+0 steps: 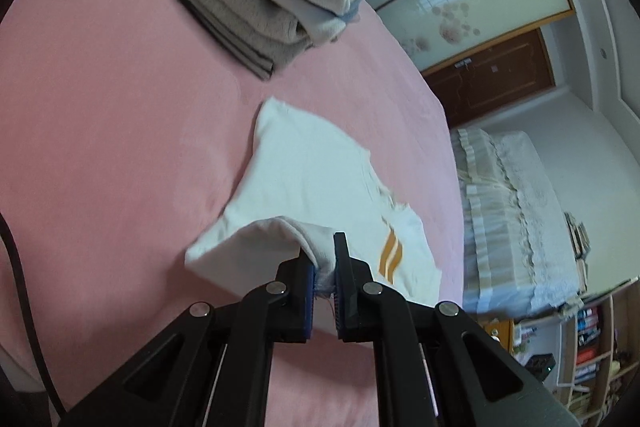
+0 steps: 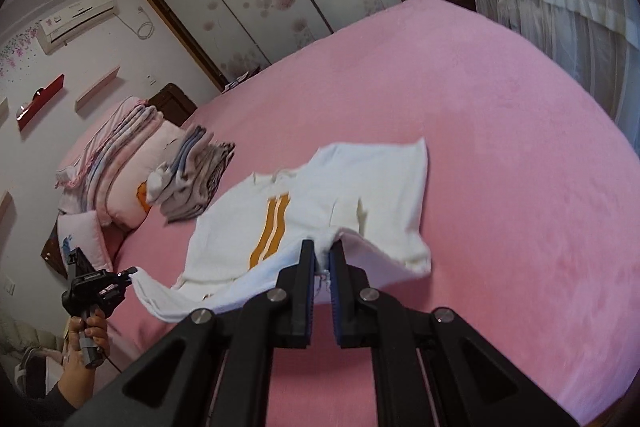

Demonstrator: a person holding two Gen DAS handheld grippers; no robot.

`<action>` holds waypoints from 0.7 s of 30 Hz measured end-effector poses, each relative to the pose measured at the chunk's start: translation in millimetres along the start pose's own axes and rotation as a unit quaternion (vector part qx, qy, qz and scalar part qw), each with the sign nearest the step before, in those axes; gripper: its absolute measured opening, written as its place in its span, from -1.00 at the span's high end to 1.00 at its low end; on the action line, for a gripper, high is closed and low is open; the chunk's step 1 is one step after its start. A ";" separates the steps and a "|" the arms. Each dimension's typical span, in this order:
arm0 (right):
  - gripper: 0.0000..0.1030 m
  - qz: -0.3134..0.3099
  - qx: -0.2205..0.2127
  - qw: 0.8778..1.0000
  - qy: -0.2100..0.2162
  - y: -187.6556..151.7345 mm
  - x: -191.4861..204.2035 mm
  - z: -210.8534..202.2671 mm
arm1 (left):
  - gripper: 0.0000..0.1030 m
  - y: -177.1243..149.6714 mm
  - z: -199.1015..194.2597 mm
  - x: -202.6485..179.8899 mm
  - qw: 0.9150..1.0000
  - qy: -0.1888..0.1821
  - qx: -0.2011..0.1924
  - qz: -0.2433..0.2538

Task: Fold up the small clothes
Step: 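Lift the hem with both tools and fold it toward the collar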

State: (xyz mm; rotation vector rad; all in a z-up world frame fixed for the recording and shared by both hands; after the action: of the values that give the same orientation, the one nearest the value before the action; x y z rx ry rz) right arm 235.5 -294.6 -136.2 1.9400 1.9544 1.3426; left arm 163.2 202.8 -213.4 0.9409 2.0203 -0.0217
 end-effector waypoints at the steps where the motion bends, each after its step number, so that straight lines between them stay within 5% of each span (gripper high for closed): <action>1: 0.88 0.001 -0.004 1.000 -0.006 10.7 -1.0 7.1 | 0.90 10.9 7.6 -3.8 1.000 0.007 -0.004 -0.004; 9: 0.88 0.016 0.002 0.999 -0.043 63.3 -24.0 76.9 | 0.90 72.8 80.4 -30.9 0.997 0.064 -0.007 0.032; 21: 0.88 0.053 0.047 0.994 -0.083 69.3 -67.4 161.8 | 0.89 88.8 157.2 -4.0 0.994 0.107 0.018 0.014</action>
State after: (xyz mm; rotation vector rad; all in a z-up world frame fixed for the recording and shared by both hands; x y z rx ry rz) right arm 400.0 -281.7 -227.4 2.1496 1.8921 1.0881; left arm 331.7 209.0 -278.2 1.0321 2.2084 0.0601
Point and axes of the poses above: each gripper's, at about its wrist camera, not at the fingertips, and z roughly the way its jaws point, x to its left, y to its top, the point moved 4 cm from there along z, roughly the way its jaws point, and after that the axes turned 2 degrees about z, right-handed, at the moved point
